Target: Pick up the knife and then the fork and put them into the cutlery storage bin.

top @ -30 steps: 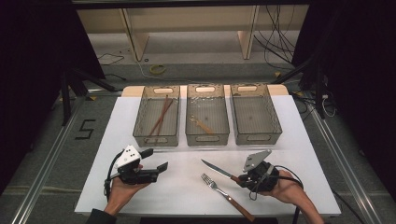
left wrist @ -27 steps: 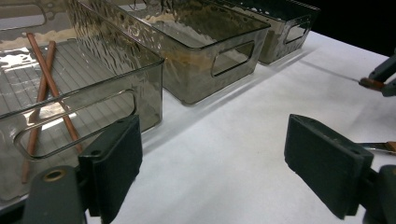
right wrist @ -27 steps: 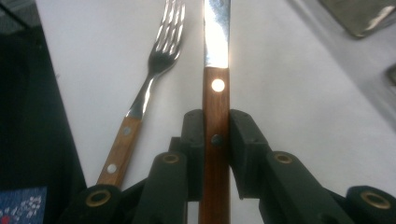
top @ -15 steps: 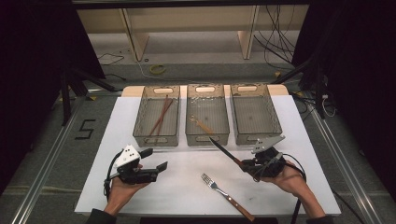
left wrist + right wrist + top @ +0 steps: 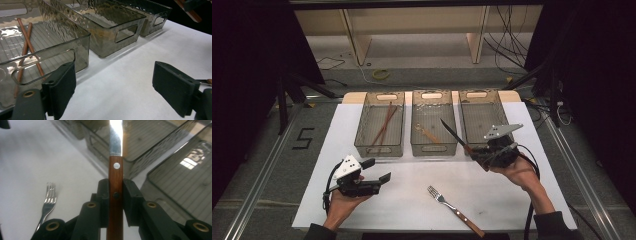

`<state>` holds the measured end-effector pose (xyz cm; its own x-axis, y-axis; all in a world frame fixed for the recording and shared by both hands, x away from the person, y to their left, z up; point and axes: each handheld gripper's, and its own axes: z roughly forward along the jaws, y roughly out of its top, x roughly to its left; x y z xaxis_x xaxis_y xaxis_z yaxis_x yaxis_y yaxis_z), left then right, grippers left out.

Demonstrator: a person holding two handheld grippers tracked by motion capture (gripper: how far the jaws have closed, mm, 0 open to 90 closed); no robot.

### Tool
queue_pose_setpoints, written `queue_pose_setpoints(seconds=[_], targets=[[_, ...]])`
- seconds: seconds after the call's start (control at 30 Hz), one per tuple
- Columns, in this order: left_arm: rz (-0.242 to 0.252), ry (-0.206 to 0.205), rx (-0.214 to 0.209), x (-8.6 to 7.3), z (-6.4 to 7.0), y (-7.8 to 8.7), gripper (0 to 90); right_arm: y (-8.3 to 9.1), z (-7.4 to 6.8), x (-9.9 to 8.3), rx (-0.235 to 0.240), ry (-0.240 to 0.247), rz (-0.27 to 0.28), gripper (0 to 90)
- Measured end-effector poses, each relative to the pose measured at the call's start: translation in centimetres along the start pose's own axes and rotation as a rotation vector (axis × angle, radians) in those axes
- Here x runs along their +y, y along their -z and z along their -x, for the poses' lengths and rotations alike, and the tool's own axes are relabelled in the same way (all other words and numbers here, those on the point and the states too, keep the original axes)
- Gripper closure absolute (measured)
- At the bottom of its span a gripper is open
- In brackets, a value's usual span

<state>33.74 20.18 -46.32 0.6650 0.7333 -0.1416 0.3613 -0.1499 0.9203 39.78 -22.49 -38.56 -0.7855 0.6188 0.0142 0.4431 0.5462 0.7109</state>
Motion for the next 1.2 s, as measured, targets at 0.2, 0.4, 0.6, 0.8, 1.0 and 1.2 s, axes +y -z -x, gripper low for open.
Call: queue_pose_setpoints(seconds=[0.2,0.4,0.6,0.8,1.0,1.2], targets=[[0.007,0.004,-0.002,0.0,0.0,0.0,18.5,-0.1,1.6,1.6,-0.041,-0.035,0.013,77.4],[0.005,0.004,-0.001,0.0,0.0,0.0,18.5,-0.1,2.8,2.7,-0.077,-0.056,0.017,77.4],[0.005,0.004,0.0,0.0,-0.1,0.0,18.5,-0.1,4.3,3.9,-0.12,-0.083,0.015,77.3],[0.005,0.005,0.001,0.0,-0.1,0.0,18.5,-0.7,5.7,4.6,-0.154,-0.113,-0.004,77.3],[0.009,0.006,0.0,0.0,-0.1,0.1,18.4,-1.3,7.1,4.8,-0.176,-0.148,-0.01,77.4],[0.01,0.006,0.001,0.0,-0.1,0.1,18.4,-1.5,8.1,4.8,-0.202,-0.184,-0.021,77.3]])
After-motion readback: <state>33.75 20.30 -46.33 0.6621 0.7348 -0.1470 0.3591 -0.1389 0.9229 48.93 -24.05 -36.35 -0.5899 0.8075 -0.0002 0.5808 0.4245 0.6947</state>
